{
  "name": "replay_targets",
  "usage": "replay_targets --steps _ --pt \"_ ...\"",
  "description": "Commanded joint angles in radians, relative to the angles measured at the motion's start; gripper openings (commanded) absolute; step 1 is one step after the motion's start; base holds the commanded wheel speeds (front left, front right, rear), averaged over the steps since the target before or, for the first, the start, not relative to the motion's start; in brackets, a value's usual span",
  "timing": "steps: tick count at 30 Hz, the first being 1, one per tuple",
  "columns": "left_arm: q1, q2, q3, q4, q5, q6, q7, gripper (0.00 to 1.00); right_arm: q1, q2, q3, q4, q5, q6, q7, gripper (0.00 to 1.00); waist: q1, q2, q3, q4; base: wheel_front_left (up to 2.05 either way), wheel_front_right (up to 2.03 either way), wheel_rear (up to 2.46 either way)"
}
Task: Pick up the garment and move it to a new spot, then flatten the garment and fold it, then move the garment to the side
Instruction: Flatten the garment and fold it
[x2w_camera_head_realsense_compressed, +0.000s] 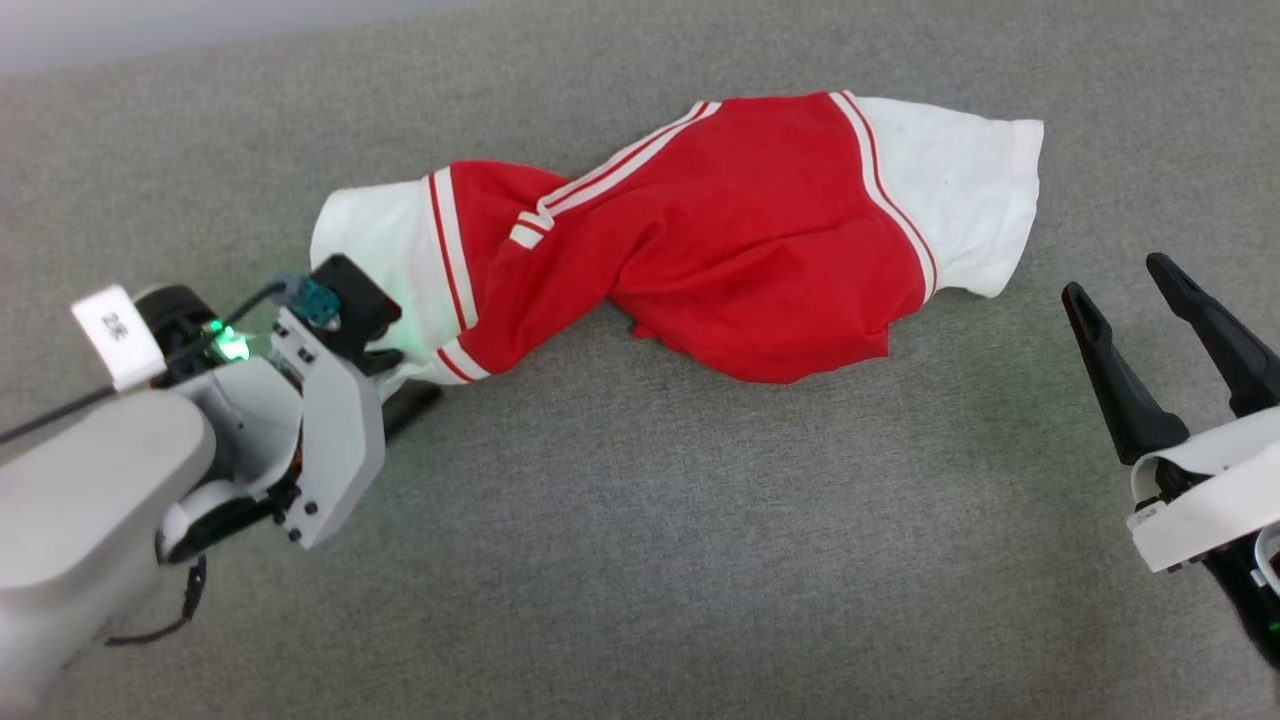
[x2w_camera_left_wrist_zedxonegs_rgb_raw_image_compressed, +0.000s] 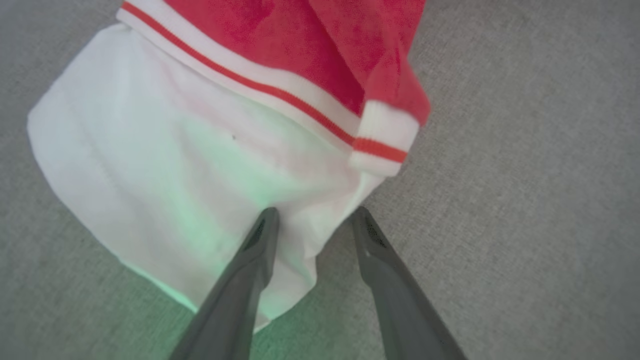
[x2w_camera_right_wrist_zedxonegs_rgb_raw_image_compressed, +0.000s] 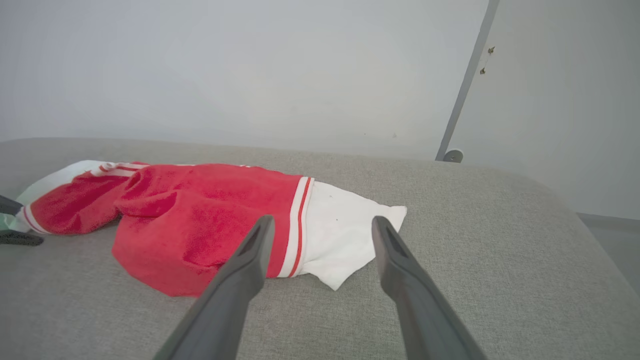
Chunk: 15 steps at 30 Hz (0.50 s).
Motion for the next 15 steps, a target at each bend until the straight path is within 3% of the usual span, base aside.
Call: replay_targets --steps 1,7,13,15 --pt "-0.013 -0.005 -0.028 0.020 -0.017 -0.002 -0.014 0.00 -0.023 -0.025 0.015 0.008 0.007 -0.001 0.013 1.00 0.0000 0.0000 0.013 0.000 0.00 0.00 0.00" --pt "-0.080 -0.015 -0.077 0.022 -0.031 -0.002 -0.061 0.00 -0.130 -0.151 0.133 0.033 0.057 -0.001 0.126 1.00 0.0000 0.0000 0.045 0.026 0.00 0.00 0.00" --pt "-0.159 -0.027 -0.091 -0.015 -0.024 -0.002 -0.082 0.00 -0.401 -0.310 0.317 0.093 0.211 -0.001 0.384 1.00 0.0000 0.0000 0.123 0.071 0.00 0.00 0.00" --pt "-0.183 -0.033 -0.094 -0.027 -0.015 -0.002 -0.083 0.00 -0.509 -0.337 0.374 0.126 0.260 -0.001 0.448 1.00 0.0000 0.0000 0.152 0.090 0.00 0.00 0.00"
